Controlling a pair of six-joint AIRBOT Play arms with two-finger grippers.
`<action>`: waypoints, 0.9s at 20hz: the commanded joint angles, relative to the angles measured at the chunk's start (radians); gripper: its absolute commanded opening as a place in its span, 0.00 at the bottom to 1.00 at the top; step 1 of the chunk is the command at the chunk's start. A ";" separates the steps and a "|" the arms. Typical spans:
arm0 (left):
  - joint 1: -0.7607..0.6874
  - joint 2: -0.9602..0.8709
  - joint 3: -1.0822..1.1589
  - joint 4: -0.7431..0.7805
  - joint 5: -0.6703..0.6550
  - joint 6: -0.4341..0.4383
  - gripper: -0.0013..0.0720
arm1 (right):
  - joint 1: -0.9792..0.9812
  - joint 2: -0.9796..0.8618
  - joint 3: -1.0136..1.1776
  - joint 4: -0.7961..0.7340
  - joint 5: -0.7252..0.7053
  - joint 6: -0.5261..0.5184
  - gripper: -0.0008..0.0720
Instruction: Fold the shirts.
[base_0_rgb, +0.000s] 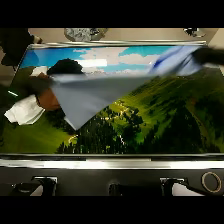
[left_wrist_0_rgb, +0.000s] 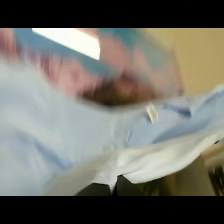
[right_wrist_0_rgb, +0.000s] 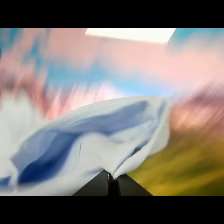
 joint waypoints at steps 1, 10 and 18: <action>0.184 0.031 0.471 0.014 0.029 0.023 0.05 | -0.038 0.357 0.095 -0.120 -0.327 -0.008 0.07; 0.173 0.027 0.624 0.029 -0.039 0.003 0.05 | -0.038 0.627 0.095 -0.357 -0.325 0.182 0.07; 0.169 -0.227 0.294 0.029 -0.147 0.025 0.06 | -0.038 0.191 0.093 -0.355 0.035 0.144 0.07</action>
